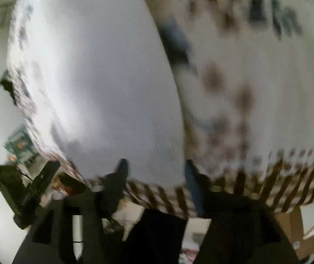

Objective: Fold small clothes

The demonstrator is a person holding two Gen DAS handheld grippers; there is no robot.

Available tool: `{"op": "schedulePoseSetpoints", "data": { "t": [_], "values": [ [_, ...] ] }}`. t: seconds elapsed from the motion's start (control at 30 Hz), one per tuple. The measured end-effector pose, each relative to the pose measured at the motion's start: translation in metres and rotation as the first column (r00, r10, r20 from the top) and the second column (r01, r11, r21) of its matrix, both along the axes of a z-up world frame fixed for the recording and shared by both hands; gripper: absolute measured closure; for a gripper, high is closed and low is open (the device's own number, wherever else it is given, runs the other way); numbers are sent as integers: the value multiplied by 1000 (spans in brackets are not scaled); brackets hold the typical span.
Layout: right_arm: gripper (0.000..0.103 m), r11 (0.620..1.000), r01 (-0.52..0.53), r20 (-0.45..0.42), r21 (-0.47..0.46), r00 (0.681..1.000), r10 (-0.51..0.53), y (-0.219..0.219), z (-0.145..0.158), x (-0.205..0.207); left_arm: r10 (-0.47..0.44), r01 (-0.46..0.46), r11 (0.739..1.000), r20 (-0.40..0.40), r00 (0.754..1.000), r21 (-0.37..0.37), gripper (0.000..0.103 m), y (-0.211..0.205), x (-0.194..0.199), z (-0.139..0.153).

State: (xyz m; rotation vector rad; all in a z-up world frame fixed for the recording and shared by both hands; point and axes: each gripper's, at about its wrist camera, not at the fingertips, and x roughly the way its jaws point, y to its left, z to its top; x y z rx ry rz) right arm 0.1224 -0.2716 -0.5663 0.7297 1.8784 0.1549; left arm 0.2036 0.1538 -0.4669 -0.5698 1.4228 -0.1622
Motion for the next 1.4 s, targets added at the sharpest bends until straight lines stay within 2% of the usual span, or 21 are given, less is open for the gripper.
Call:
{"op": "schedulePoseSetpoints", "data": {
  "t": [0.1,0.23,0.33,0.4,0.47,0.5,0.53,0.63,0.7,0.77,0.9,0.97,1.07,1.1,1.17,1.2,1.3,1.4],
  "values": [
    [45,998,66,74,4,995,-66,-15,11,55,4,1,998,82,997,-67,33,-8,74,-5],
    [45,993,117,217,-23,970,-110,-31,13,144,-41,50,998,185,982,-48,33,-46,168,-27],
    [45,986,165,282,-17,947,-154,-41,3,206,-71,83,994,172,983,-64,33,-71,240,-59],
    [45,980,200,308,-5,933,-189,-54,-3,246,-109,114,993,150,983,-22,33,-89,278,-79],
    [45,976,220,323,-8,924,-206,-63,-11,278,-139,140,990,150,979,6,36,-94,292,-87],
    [44,975,223,320,-6,924,-209,-61,-17,291,-161,162,987,180,970,7,62,-98,298,-89],
    [44,974,227,312,-2,926,-215,-58,-22,303,-183,182,983,202,962,21,94,-100,297,-87],
    [44,979,202,299,-29,936,-184,-57,-36,325,-212,204,977,251,945,58,94,-99,289,-74],
    [46,982,177,326,-70,934,-145,-38,-35,334,-191,181,982,279,941,60,95,-86,280,-61],
    [47,984,154,343,-91,932,-114,-27,-34,336,-161,153,987,293,942,50,96,-77,286,-56],
    [47,986,127,326,-104,941,-86,-22,-38,336,-129,125,992,260,957,31,97,-63,300,-71],
    [47,986,114,303,-119,950,-73,-22,-40,335,-140,145,989,223,965,-3,97,-65,302,-82],
    [46,986,113,288,-119,955,-75,-22,-37,335,-112,130,988,195,974,-83,91,-61,295,-77],
    [46,987,117,286,-108,955,-82,-24,-34,333,-102,123,987,194,976,-100,85,-59,291,-73],
    [46,989,123,287,-78,953,-96,-30,-23,322,-84,112,985,206,975,-129,59,-53,276,-61],
    [46,990,122,288,-66,953,-98,-34,-18,315,-78,107,986,209,975,-131,42,-50,265,-55],
    [46,993,114,273,-23,956,-103,-45,-7,283,-64,98,982,200,978,-163,39,-42,224,-46],
    [46,995,82,219,-52,973,-69,-55,0,237,-88,110,983,146,985,-150,39,-41,170,-46]
  ]
}}
